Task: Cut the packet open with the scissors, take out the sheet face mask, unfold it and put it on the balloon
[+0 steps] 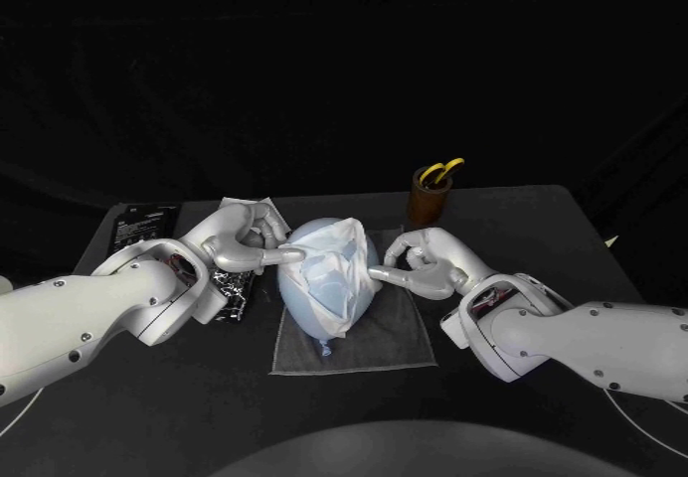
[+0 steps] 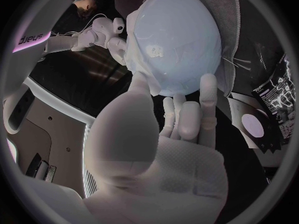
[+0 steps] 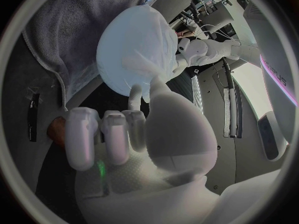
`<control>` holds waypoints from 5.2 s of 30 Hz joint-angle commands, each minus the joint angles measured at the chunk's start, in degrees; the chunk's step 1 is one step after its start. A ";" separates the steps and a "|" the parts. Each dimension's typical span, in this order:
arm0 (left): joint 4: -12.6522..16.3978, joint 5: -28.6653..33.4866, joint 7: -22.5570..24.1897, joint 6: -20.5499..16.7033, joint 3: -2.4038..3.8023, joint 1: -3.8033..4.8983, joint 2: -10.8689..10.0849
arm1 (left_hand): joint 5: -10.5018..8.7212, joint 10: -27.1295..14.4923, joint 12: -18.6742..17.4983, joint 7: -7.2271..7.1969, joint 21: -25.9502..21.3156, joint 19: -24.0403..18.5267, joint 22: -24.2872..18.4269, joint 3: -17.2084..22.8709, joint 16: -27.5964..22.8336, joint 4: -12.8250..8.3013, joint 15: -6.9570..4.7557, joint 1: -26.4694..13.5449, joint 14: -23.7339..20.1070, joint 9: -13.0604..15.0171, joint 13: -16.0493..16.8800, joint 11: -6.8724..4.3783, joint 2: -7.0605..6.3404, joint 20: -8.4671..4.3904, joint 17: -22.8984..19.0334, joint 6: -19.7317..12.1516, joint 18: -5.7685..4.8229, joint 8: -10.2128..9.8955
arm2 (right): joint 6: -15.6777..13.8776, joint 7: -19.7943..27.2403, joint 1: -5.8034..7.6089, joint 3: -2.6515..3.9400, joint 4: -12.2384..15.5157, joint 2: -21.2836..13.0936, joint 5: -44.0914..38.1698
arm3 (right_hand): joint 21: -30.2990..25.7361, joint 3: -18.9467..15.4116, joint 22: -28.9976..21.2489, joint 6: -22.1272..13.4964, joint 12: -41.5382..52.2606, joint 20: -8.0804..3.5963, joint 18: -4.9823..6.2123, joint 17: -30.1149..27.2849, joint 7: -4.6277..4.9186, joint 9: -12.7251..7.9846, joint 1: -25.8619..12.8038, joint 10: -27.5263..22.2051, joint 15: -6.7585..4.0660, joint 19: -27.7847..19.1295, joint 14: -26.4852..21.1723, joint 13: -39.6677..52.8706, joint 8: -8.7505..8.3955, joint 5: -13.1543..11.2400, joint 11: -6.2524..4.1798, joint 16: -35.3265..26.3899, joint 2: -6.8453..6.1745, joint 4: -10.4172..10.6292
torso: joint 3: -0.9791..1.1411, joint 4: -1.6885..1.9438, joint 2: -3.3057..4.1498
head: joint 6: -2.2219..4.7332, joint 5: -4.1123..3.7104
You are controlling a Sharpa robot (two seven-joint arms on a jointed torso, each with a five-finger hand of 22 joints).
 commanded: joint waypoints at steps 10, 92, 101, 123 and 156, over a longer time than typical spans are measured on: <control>-0.76 0.54 -0.48 1.64 0.02 -0.04 0.25 | 0.08 -0.10 0.57 1.07 0.46 0.26 0.20 0.61 0.47 -0.16 -0.08 0.84 0.57 0.08 -0.03 -0.34 0.92 -0.21 0.11 -0.40 0.05 0.66 | 0.07 1.17 -0.02 0.04 0.67 -0.60 -0.51 | 0.19 -0.84 13.52 -0.54 0.27 -0.23 -0.93 15.05 0.04 0.09 0.41 4.91 -0.44 4.33 5.87 13.62 0.41 -0.10 -0.45 0.20 0.47 0.08 | 0.00 -0.01 0.00 | -0.06 -0.01; -1.19 -0.94 -2.32 2.88 0.01 -0.03 0.18 | 0.08 -0.22 1.15 0.91 1.38 0.83 1.52 2.07 0.99 -0.24 -0.22 3.33 1.26 -0.23 -0.45 -0.50 2.52 -0.35 1.24 -0.42 -0.16 1.56 | 1.59 4.76 -0.40 0.31 0.51 -0.23 -4.02 | 1.26 1.58 13.82 -3.40 -1.08 2.47 -1.17 15.05 4.85 -13.42 17.99 3.90 2.95 4.60 5.87 12.68 -17.20 0.03 3.63 0.20 6.35 -2.97 | -0.01 -0.06 -0.07 | -0.63 -0.58; -1.15 -0.94 -2.40 3.00 0.01 -0.03 0.07 | 0.08 -0.21 1.18 0.90 1.50 0.94 1.71 2.10 1.04 -0.23 -0.23 3.35 1.37 -0.24 -0.46 -0.51 2.58 -0.35 1.43 -0.39 -0.19 1.59 | -0.29 2.87 -0.72 0.28 1.10 -0.56 -7.41 | 1.95 2.99 14.00 -0.15 -0.52 2.89 -1.29 15.05 4.80 -16.03 18.18 4.39 3.05 4.82 5.87 13.17 -20.77 0.63 3.60 0.20 5.69 -3.21 | 0.01 -0.04 0.07 | -0.69 -0.59; -1.05 -0.88 -2.86 3.45 0.01 -0.03 -0.03 | 0.08 -0.17 1.22 0.89 1.52 0.94 1.71 2.17 1.08 -0.19 -0.24 3.35 1.41 -0.26 -0.48 -0.52 2.70 -0.36 1.47 -0.33 -0.18 1.66 | -1.64 2.19 -0.96 0.28 1.13 0.60 -8.00 | 2.97 7.20 14.28 4.42 0.58 2.05 -1.49 15.05 3.40 -17.61 16.66 5.27 1.99 5.15 5.87 14.11 -22.63 0.39 2.38 0.20 6.63 -2.98 | 0.00 -0.03 0.05 | -0.91 -0.66; -1.19 -0.87 -3.18 3.83 0.01 -0.03 0.01 | 0.08 -0.09 1.32 0.85 1.79 1.18 2.12 2.27 1.16 -0.19 -0.27 3.37 1.52 -0.30 -0.53 -0.55 2.92 -0.38 1.60 -0.22 -0.25 1.79 | -1.90 0.77 -0.96 0.37 0.96 0.95 -8.62 | 2.63 7.96 14.18 4.11 0.21 2.12 -1.42 15.05 3.78 -18.20 14.17 5.03 2.21 5.03 5.87 13.84 -23.93 0.36 2.68 0.20 5.35 -2.18 | -0.03 0.01 0.03 | -1.13 -0.62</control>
